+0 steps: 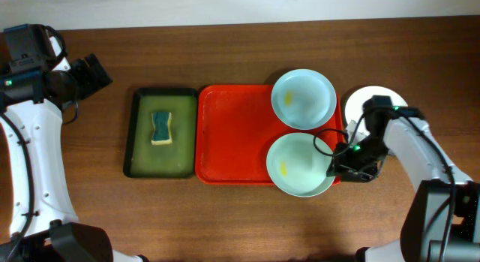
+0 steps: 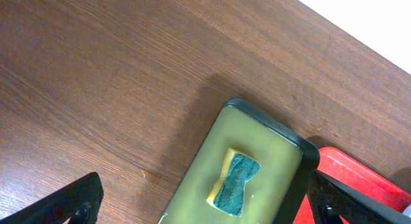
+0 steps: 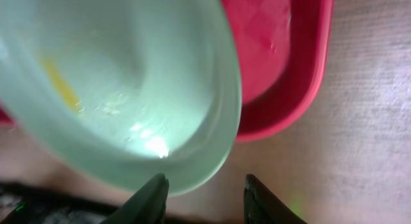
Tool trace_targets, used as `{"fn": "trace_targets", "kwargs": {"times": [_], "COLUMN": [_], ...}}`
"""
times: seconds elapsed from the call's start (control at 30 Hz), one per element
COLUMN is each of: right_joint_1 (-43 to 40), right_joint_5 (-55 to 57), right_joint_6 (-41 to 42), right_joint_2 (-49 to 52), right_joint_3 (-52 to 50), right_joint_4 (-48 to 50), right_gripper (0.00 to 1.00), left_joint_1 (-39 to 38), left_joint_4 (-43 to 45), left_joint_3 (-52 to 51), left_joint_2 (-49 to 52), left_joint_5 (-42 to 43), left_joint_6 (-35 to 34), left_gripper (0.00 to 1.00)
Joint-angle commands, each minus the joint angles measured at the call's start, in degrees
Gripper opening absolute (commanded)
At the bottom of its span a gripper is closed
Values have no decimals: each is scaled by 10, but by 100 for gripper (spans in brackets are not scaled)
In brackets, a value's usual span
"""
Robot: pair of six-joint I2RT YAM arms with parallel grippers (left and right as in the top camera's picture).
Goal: Clean dirty plates on tray and stack at the side
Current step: 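Move the right gripper back and grasp the light-blue plate rim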
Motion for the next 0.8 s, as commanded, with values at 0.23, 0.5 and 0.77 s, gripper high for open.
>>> {"fn": "trace_targets", "kwargs": {"times": [0.23, 0.5, 0.77], "right_joint_1": [45, 74, 271], "right_joint_5": [103, 1, -17], "right_joint_6": [120, 137, 468], "right_joint_2": [-3, -3, -3], "right_joint_3": [-33, -47, -49], "right_joint_4": [80, 95, 299], "right_gripper": [17, 4, 4], "left_joint_1": [3, 3, 3], "left_joint_4": [-1, 0, -1], "left_joint_3": [5, 5, 5], "left_joint_2": [0, 0, 0], "left_joint_5": [4, 4, 4], "left_joint_6": [-6, -5, -6], "left_gripper": [99, 99, 99]}}
